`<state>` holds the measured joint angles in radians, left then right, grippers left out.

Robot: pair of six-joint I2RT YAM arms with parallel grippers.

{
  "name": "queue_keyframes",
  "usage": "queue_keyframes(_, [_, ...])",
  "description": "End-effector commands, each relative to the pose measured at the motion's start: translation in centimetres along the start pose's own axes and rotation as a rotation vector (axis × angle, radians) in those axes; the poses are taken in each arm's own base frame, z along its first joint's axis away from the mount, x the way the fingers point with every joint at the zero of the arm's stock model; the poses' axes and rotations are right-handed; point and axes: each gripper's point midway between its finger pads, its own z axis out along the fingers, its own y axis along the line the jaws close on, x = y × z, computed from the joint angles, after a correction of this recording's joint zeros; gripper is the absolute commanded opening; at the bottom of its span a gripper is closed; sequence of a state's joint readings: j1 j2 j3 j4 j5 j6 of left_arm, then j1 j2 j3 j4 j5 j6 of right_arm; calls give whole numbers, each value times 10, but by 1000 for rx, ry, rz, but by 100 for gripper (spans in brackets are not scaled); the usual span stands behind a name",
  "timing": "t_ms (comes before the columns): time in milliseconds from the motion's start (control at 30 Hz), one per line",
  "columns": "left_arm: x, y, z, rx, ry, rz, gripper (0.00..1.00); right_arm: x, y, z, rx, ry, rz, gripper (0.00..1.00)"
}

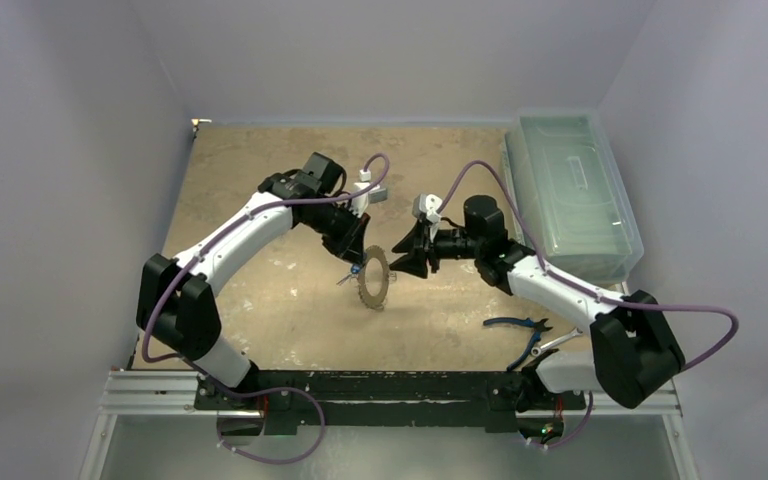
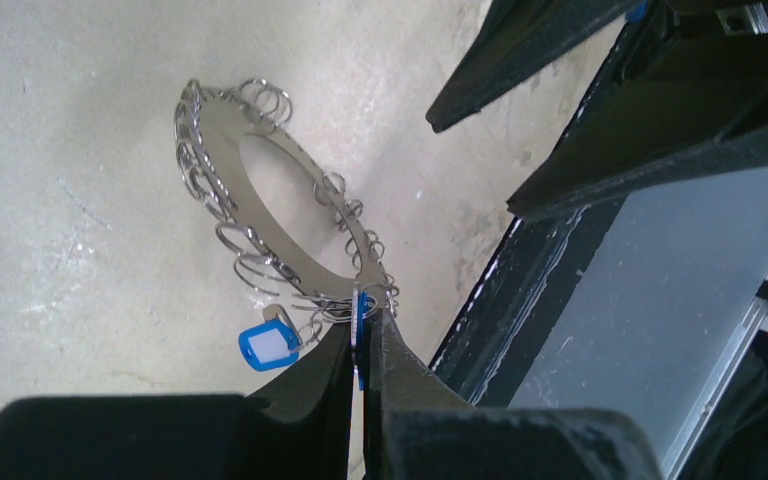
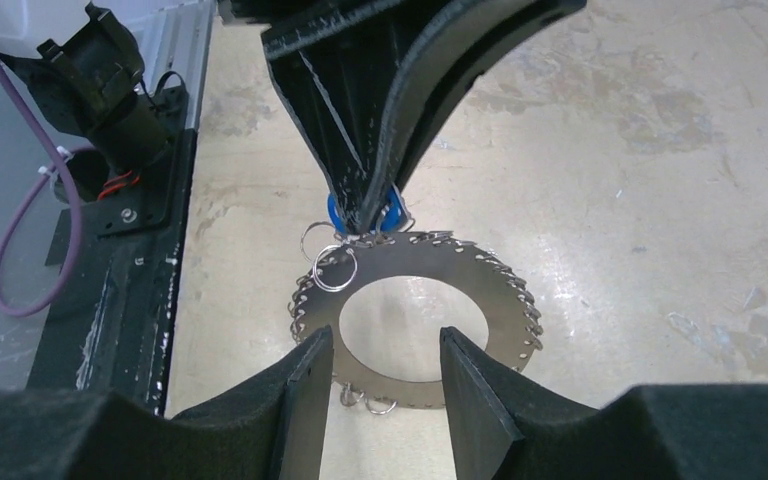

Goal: Remove the keys from the keyring

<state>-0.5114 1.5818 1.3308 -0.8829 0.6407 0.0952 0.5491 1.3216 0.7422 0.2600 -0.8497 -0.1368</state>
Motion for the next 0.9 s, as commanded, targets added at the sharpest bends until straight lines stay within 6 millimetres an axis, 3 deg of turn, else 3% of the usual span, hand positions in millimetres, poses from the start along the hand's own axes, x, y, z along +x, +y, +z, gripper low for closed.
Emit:
queue_keyframes(0, [-4, -7, -14, -27, 26, 70, 0, -16, -2, 9, 18, -89, -39, 46])
queue_keyframes(167, [-3, -21, -14, 48, 70, 19, 0, -18, 4, 21, 16, -93, -64, 50])
queue_keyframes(367, [-18, -8, -31, -102, 89, 100, 0, -18, 7, 20, 20, -113, -60, 52])
queue_keyframes(567, [-15, -13, -32, -90, 97, 80, 0, -15, 7, 25, 34, -113, -58, 50])
queue_keyframes(867, [-12, 25, -51, -297, 244, 186, 0, -15, 12, 28, 16, -110, -55, 48])
